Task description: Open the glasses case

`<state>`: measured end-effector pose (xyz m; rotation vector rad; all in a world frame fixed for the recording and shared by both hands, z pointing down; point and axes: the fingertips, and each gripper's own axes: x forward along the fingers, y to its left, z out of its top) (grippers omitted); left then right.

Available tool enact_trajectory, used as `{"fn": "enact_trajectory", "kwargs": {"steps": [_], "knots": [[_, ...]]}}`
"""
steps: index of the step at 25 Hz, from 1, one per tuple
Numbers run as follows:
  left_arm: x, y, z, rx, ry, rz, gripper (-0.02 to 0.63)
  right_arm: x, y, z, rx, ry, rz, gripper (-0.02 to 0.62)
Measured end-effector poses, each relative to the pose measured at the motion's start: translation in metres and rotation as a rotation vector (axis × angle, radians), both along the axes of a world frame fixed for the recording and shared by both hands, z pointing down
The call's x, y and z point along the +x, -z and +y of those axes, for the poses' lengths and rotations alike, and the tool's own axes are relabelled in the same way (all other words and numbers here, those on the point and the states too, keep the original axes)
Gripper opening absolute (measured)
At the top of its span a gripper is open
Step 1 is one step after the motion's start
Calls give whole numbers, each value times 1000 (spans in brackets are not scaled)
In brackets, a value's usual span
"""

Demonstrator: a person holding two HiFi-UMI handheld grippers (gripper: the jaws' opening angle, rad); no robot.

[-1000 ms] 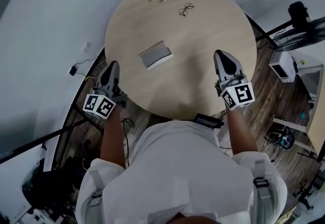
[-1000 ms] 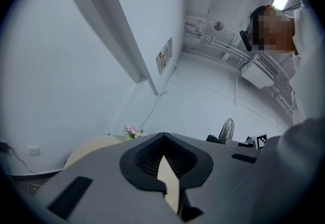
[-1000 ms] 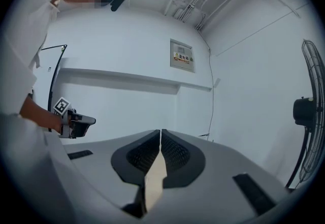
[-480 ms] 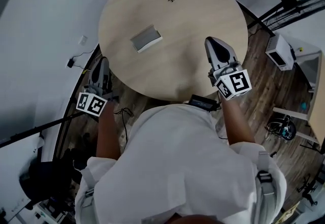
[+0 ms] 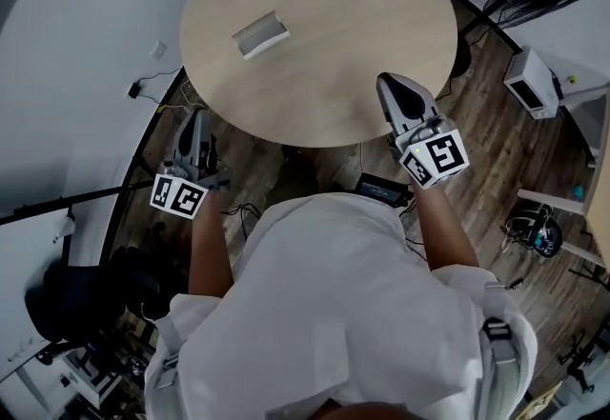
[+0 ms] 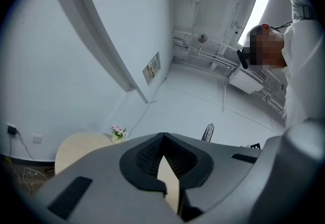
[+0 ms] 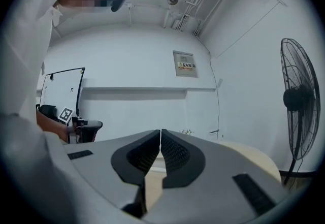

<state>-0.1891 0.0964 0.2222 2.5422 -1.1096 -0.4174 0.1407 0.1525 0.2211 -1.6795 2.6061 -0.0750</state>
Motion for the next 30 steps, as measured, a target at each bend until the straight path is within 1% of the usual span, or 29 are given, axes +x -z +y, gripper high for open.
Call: {"fn": "enact_trajectory", "kwargs": {"steps": [3,7,10,13,16,19,21,24,25,28,30], "knots": [[13,-8,42,-13,-17,-7,13,2,-11,37,-17,12,-25,28],[22,-13,87,-18,-51,-38,14,-8,-28,74,-42,41,-44,28],[29,-14,113,-18,-85,-87,14,-16,-37,92,-62,46,-63,28],[31,-18,127,-29,-114,-125,14,-28,-40,104,-68,49,-74,28],[30,-18,132,-37,-135,-118,14,-38,-36,111,-63,47,-69,28],[26,-15,132,-21,-166,-120,14,-47,-29,118,-54,28,-52,28],[23,-13,133,0,-178,-157,14,-56,-25,123,-53,10,-36,28],[9,-12,139,39,-172,-266,14,-77,-17,134,-53,-21,-36,28],[2,-10,141,55,-162,-289,14,-87,-14,138,-51,-28,-36,28],[-27,-4,144,91,-109,-310,14,-116,-8,146,-57,-40,-31,28],[-47,-6,146,96,-74,-331,13,-137,-9,150,-76,-43,-27,28]]}}
